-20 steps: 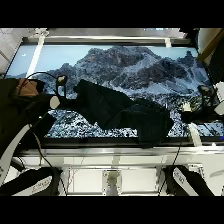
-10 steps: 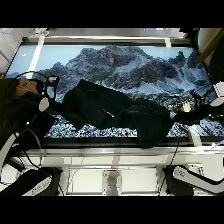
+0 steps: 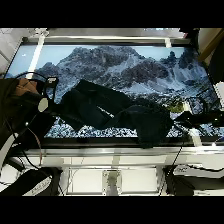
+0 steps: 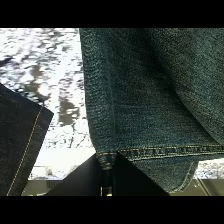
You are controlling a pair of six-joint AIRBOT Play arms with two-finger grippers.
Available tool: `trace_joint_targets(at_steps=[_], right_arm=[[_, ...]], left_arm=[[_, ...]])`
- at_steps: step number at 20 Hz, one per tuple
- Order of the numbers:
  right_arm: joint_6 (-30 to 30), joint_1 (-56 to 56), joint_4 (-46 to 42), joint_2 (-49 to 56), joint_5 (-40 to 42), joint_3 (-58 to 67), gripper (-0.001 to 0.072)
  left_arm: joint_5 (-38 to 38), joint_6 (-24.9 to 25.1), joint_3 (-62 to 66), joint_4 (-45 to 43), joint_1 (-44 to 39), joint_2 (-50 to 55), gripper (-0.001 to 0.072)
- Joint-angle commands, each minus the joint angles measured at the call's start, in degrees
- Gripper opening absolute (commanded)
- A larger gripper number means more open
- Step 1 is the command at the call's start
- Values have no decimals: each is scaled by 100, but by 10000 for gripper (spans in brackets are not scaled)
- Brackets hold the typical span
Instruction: Fold the clothes and pants, and hang the long-sleeved shirts on hangers.
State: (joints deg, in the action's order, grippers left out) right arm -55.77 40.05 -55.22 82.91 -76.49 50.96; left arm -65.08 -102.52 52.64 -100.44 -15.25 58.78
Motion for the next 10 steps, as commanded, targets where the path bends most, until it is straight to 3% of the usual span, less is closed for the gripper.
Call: trace_joint_targets(at_steps=[1, 3, 5, 6, 8, 10], right_arm=[[212, -267, 275, 459, -50, 7, 450], [299, -476, 275, 520, -39, 9, 417], [297, -584, 275, 509, -48, 9, 203], [295, -586, 291, 490, -83, 13, 52], [291, -518, 284, 400, -442, 157, 36], [289, -345, 275, 168, -1038, 610, 36]], left_arm=[[-17, -13, 4, -7, 4, -4, 26], [-20, -13, 4, -7, 4, -4, 26], [-22, -11, 4, -7, 4, -4, 26], [-66, -9, 4, -9, 4, -4, 26], [-341, -9, 44, -319, 7, -24, 26], [-1113, 28, 317, -1370, 7, -37, 25]])
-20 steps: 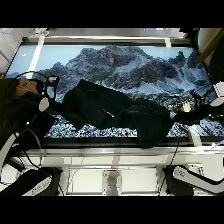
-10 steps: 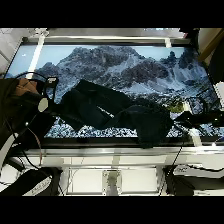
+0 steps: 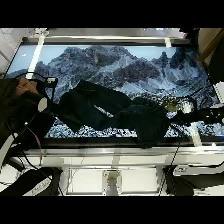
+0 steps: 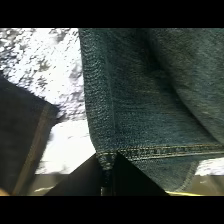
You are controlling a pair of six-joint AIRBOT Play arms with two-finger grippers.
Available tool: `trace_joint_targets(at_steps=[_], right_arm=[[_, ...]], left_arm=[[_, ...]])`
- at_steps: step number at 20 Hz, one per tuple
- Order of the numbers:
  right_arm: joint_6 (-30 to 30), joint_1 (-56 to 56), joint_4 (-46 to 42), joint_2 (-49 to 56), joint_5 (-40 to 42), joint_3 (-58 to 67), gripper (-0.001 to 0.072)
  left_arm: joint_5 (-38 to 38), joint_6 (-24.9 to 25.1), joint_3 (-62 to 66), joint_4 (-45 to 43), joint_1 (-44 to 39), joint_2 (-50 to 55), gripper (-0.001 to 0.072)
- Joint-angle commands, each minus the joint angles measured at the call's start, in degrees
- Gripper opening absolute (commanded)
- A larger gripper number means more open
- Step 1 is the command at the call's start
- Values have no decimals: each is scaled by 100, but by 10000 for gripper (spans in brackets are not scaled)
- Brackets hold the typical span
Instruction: Fold the clothes and pants, and hang the long-sleeved shirts on hangers.
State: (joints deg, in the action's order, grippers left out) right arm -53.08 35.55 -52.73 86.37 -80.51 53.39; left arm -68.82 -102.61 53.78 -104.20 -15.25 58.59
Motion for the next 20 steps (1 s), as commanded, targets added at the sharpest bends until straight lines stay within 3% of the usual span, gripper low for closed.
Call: trace_joint_targets(at_steps=[1, 4, 5, 8, 12, 15, 18, 20], right_arm=[[-4, 214, 22, -337, -894, 686, 36], [-149, 535, -13, -1021, -1305, 1794, 36], [-149, 616, -20, -1252, -1272, 2061, 36], [-249, 708, -302, -1858, -1110, 2326, 36], [-697, 748, -1668, -1963, -1043, 2037, 36], [-927, 745, -1530, -1875, -538, 1637, 36], [-927, 573, -931, -1646, -129, 1460, 36], [-927, 273, -601, -1480, 310, 1449, 36]], left_arm=[[-1132, 175, 420, -1679, 7, -24, 25], [-1572, 883, 1202, -2946, 7, -31, 25], [-1565, 1110, 1473, -2970, 7, -28, 25], [-1596, 1161, 1829, -2684, -48, -20, 25], [-2208, 1353, 1788, -2192, -35, 363, 25], [-2514, 1143, 1475, -1954, -37, 623, 25], [-2164, 474, 807, -1613, -42, 636, 25], [-1934, 354, 417, -1617, -42, 636, 25]])
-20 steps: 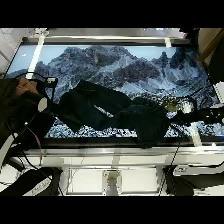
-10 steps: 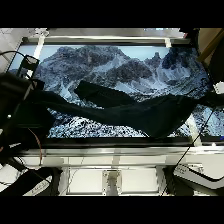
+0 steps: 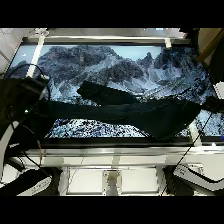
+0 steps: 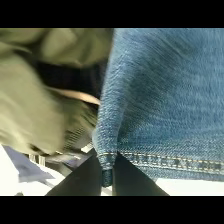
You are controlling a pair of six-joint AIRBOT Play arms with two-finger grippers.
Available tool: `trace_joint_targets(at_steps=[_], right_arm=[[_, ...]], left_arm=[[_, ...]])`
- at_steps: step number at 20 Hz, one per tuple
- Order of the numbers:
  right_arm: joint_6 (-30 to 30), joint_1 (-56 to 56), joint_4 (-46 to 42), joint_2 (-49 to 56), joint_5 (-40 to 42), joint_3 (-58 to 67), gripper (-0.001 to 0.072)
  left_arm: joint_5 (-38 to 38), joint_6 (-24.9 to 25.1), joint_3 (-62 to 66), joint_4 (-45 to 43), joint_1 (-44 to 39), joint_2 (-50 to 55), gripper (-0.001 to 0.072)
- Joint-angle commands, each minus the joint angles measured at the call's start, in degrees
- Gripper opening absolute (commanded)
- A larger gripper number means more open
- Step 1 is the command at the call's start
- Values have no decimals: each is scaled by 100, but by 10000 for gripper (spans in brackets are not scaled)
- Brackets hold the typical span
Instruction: Fold the clothes and pants, and hang the long-sleeved shirts on hangers.
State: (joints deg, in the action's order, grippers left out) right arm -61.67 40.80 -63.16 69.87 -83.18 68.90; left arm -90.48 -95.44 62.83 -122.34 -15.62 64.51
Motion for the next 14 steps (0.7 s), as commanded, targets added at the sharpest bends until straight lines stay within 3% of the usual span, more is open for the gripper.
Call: trace_joint_targets(at_steps=[1, 4, 7, 14], right_arm=[[-66, -470, 616, 258, 837, -103, 36], [-90, -1209, 673, 498, 1886, -103, 36], [-804, -1462, 181, 570, 2656, -101, 36], [-804, -356, -332, -343, 1989, -101, 36]], left_arm=[[280, -382, -592, 170, 0, 44, 25], [289, -608, -638, -90, 0, 44, 25], [459, -767, -636, -103, 0, 44, 25], [1757, -1095, 245, -105, -48, 44, 25]])
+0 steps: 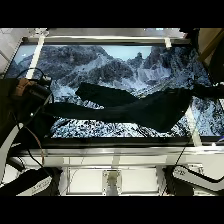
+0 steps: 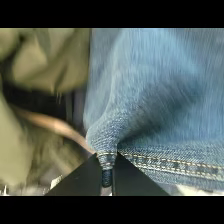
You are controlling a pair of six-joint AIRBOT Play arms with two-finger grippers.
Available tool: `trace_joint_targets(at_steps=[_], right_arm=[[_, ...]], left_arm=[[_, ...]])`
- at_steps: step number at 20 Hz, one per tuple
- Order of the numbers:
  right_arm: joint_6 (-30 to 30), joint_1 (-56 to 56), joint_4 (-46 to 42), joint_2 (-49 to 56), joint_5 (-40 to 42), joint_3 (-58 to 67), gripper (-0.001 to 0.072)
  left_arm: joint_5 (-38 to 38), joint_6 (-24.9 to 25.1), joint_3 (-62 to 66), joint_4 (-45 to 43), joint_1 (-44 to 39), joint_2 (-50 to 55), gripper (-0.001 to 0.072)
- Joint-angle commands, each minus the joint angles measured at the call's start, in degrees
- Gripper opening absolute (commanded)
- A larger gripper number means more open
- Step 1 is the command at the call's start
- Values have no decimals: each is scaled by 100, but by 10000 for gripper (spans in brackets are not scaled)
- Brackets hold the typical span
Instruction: Fold the clothes and pants, and hang the long-sleeved shirts on hangers.
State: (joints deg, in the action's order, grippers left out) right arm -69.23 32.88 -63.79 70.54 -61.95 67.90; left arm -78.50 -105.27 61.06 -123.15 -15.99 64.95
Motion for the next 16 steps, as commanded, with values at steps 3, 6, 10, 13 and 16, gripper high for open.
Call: trace_joint_targets(at_steps=[3, 6, 10, 13, 16], right_arm=[[125, 1016, -269, -1032, -164, -2, 35], [136, 1176, -262, -1130, -282, -15, 35], [133, 1174, -240, -901, -315, -343, 35], [133, 1174, -251, -713, -234, -619, 35], [131, 1174, -247, -656, 138, -857, 35]], left_arm=[[1888, -501, 1283, -22, -11, 31, 23], [2975, -726, 1941, -24, -11, 505, 22], [4146, -789, 2540, -424, -13, 1687, 22], [5147, -1434, 3316, -717, -11, 2308, 22], [5803, -1561, 4234, -719, -13, 2715, 22]])
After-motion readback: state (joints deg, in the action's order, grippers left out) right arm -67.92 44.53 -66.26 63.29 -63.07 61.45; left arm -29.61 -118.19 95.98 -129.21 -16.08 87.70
